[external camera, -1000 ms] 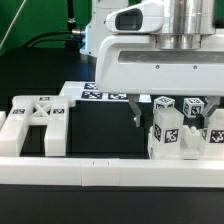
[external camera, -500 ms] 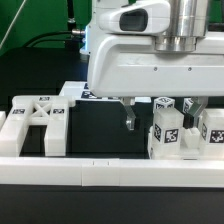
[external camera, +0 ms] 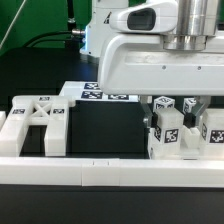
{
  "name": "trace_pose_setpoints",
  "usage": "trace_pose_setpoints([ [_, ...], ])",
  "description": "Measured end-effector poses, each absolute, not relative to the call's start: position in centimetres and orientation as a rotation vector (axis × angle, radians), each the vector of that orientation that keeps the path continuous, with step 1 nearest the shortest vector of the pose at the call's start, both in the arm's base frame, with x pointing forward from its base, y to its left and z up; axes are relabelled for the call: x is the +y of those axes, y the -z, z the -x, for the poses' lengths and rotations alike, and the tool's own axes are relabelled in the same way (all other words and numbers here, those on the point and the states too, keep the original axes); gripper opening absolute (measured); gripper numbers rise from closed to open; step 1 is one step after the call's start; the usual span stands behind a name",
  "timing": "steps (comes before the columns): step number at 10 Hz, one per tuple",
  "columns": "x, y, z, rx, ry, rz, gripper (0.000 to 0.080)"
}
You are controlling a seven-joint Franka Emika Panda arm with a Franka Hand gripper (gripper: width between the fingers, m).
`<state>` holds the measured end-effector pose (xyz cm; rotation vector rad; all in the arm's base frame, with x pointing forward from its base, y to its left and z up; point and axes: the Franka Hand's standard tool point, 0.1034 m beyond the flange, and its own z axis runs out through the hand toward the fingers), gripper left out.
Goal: Assemble chair
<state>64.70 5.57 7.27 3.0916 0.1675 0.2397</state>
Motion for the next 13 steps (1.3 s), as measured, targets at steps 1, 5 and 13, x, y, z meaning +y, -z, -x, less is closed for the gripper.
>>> trace_pose_setpoints([
  [1, 5.5, -7.3, -64.7, 0.159, -0.240, -3.092, 0.0287],
  [5, 5.5, -7.2, -64.7, -0.042, -0.246, -3.107, 0.0287],
  [13, 4.3, -7.2, -65.0, -1.399, -0.238, -2.857, 0.0287],
])
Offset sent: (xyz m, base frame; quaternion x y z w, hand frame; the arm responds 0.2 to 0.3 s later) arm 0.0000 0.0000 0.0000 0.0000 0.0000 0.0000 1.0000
